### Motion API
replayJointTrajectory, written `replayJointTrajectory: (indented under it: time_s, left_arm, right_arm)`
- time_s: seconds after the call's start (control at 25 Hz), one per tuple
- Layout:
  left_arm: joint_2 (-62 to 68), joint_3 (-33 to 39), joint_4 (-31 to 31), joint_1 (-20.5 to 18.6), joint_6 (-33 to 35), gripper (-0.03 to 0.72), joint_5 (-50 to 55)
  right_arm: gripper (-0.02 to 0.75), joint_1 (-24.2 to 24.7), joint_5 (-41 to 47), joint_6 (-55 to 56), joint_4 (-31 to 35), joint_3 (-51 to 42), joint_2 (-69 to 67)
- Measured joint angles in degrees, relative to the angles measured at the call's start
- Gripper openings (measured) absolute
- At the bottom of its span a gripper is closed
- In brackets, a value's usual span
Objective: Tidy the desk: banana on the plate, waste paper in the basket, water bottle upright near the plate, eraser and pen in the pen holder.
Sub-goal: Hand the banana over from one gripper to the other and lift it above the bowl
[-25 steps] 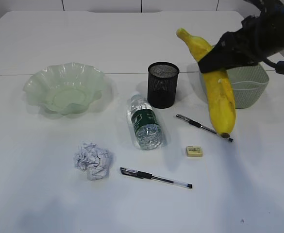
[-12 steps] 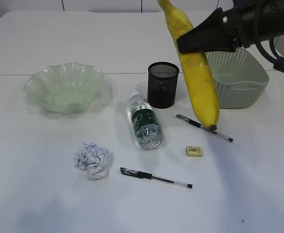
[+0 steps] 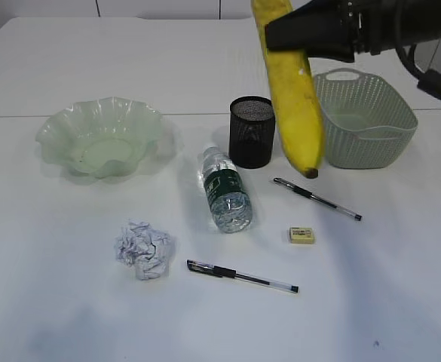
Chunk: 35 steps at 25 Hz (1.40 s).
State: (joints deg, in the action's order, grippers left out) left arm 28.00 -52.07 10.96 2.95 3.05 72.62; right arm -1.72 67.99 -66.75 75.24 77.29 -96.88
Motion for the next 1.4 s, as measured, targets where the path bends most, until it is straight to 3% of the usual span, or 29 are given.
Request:
replayJointTrajectory:
  time_s: [0.48, 0.96, 1.4]
  left_arm:
    - [0.00, 0.00, 2.79, 0.00, 1.95, 0.465, -1.70]
    - [0.00, 3.11, 8.99, 0.00, 12.72, 0.465, -11.47]
    - [0.00, 11.68, 14.80, 0.00, 23.35, 0.465, -24.77]
  right_arm:
    - [0.295, 0.00, 0.08, -5.89, 4.66, 0.00, 0.12]
    - [0.295, 0.00, 0.08, -6.83, 4.66, 0.00, 0.12]
    - [0.295, -1.30, 0.21, -8.63, 4.66, 0.00, 0.12]
